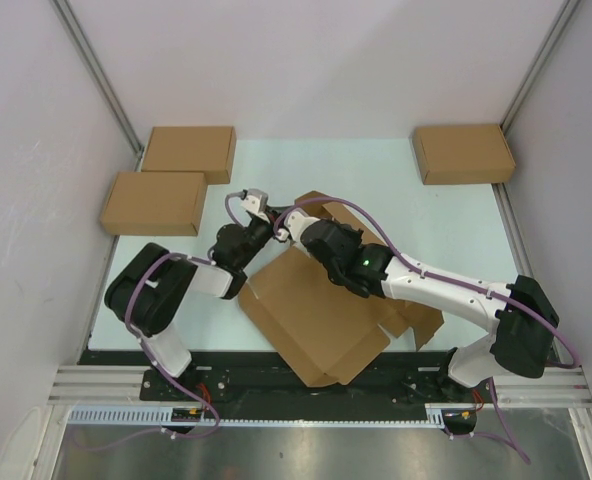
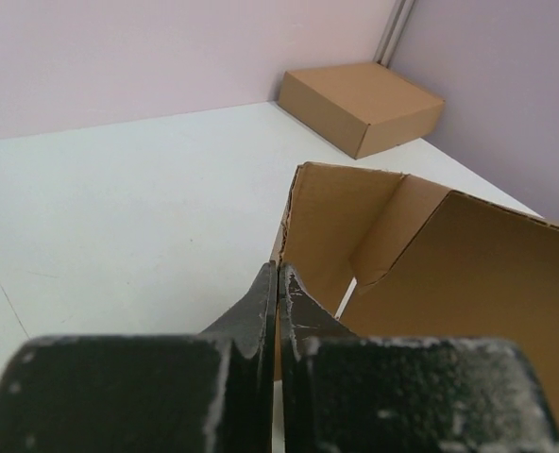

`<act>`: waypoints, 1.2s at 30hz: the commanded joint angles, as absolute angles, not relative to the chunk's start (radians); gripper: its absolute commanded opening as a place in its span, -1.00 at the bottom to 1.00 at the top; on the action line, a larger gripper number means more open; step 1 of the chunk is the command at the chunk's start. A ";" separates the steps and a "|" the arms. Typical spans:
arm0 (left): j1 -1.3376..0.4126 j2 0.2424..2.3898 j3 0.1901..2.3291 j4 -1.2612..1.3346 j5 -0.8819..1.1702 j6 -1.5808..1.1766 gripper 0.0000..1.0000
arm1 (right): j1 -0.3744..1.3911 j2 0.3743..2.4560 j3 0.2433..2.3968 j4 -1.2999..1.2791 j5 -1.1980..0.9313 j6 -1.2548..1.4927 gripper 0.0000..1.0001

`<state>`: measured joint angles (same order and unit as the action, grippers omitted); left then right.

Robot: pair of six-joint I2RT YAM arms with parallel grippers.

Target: Fold the paper box

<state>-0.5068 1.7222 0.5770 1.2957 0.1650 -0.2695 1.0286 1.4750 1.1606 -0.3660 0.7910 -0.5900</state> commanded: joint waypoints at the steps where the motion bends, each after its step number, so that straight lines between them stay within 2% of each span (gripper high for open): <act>1: -0.512 1.626 0.603 1.368 0.212 -0.233 -0.99 | 1.028 1.465 1.152 -0.362 0.744 -0.557 -1.00; 12: -0.564 1.539 0.502 1.362 0.170 -0.250 -0.99 | 1.058 1.491 1.152 -0.351 0.764 -0.563 -1.00; 36: -0.652 1.655 0.267 1.680 -0.089 -0.387 -0.99 | 1.172 1.514 1.154 -0.339 0.848 -0.614 -1.00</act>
<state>-0.6239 1.6100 0.3218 1.4403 -0.0479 -0.3576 1.1545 1.4979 1.1534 -0.3302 0.8356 -0.6079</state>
